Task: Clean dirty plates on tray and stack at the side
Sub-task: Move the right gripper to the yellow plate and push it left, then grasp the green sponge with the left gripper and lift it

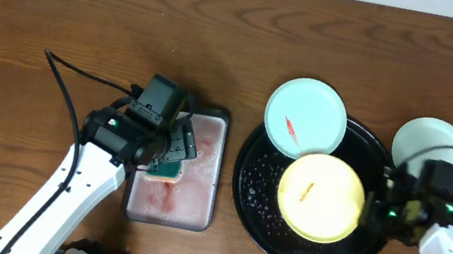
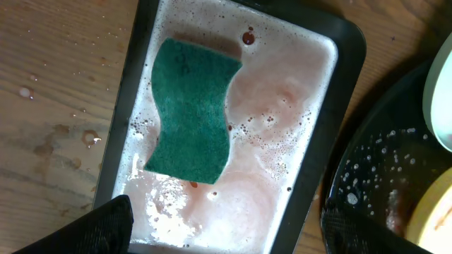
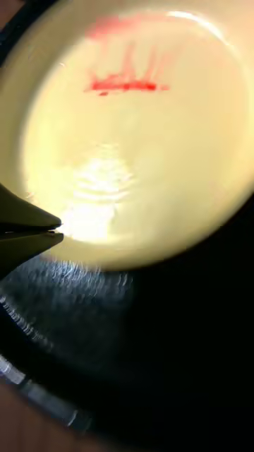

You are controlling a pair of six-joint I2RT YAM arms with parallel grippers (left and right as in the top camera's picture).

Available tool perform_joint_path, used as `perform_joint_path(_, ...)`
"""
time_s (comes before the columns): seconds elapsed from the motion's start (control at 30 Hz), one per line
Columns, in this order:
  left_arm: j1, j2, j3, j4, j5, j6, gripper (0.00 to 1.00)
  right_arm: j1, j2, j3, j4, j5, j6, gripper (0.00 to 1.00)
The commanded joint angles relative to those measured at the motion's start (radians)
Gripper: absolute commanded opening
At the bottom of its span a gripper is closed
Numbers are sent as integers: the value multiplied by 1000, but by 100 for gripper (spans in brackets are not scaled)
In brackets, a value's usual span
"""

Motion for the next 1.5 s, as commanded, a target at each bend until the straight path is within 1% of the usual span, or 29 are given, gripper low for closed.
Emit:
perform_joint_path(0.0, 4, 3, 0, -6, -6, 10, 85, 106, 38, -6, 29, 31, -15, 1)
perform_joint_path(0.1, 4, 3, 0, -5, -6, 10, 86, 141, 60, -6, 85, 54, -7, 2)
perform_joint_path(0.13, 4, 3, 0, -5, -6, 10, 86, 141, 58, -4, 105, 47, -9, 5)
perform_joint_path(0.17, 4, 3, 0, -6, -6, 10, 86, 141, 53, 2, 127, 43, -12, 11)
perform_joint_path(0.2, 4, 3, 0, -5, -6, 10, 86, 141, 44, 19, 138, 27, -13, 15)
perform_joint_path(0.27, 4, 3, 0, -6, -6, 10, 86, 141, 19, 79, 139, -74, -39, 27)
perform_joint_path(0.33, 4, 3, 0, -5, -6, 10, 86, 141, -7, 132, 128, -148, -39, 32)
perform_joint_path(0.47, 4, 3, 0, -5, -4, 6, 86, 141, -74, 214, 108, -271, -37, 38)
perform_joint_path(0.5, 4, 3, 0, -4, -4, 0, 98, 141, -92, 223, 111, -289, -31, 38)
perform_joint_path(0.57, 4, 3, 0, -5, -8, 2, 98, 141, -118, 225, 122, -290, 1, 40)
perform_joint_path(0.63, 4, 13, 0, 17, -27, 1, 98, 141, -135, 225, 114, -289, 5, 40)
perform_joint_path(0.67, 4, 24, -1, 25, -36, -2, 100, 141, -140, 225, 100, -288, 4, 39)
perform_joint_path(0.77, 4, 78, -8, 26, -39, -2, 87, 141, -141, 225, 58, -288, 4, 37)
perform_joint_path(0.83, 4, 130, -23, 21, -38, -2, 71, 141, -140, 225, 42, -283, 3, 37)
perform_joint_path(0.87, 4, 153, -34, 21, -39, -2, 66, 141, -140, 225, 40, -277, 3, 36)
perform_joint_path(0.9, 4, 176, -47, 25, -40, -2, 65, 141, -140, 225, 39, -269, 4, 36)
perform_joint_path(1.0, 6, 271, -113, 78, -74, -2, 65, 141, -140, 225, 35, -266, 4, 31)
perform_joint_path(1.03, 8, 298, -132, 103, -82, -2, 65, 141, -140, 225, 34, -265, 4, 31)
perform_joint_path(1.07, 9, 323, -148, 129, -81, -1, 61, 141, -140, 225, 31, -266, 4, 31)
perform_joint_path(1.1, 10, 351, -163, 156, -74, 0, 52, 141, -140, 225, 27, -266, 4, 31)
perform_joint_path(1.17, 10, 398, -181, 200, -39, 19, 45, 141, -140, 225, 18, -265, 4, 31)
perform_joint_path(1.23, 10, 437, -183, 233, 32, 59, 34, 141, -140, 225, 11, -262, 3, 31)
perform_joint_path(1.27, 10, 449, -183, 247, 64, 78, 27, 141, -140, 225, 11, -258, 3, 31)
perform_joint_path(1.3, 10, 456, -183, 260, 98, 98, 13, 141, -140, 225, 11, -253, 4, 31)
perform_joint_path(1.33, 10, 457, -183, 261, 123, 106, 7, 141, -140, 225, 11, -249, 4, 31)
perform_joint_path(1.4, 10, 443, -176, 251, 164, 120, 7, 141, -140, 225, 11, -247, 4, 30)
perform_joint_path(1.47, 10, 414, -158, 222, 174, 142, 7, 141, -140, 225, 12, -241, 4, 30)
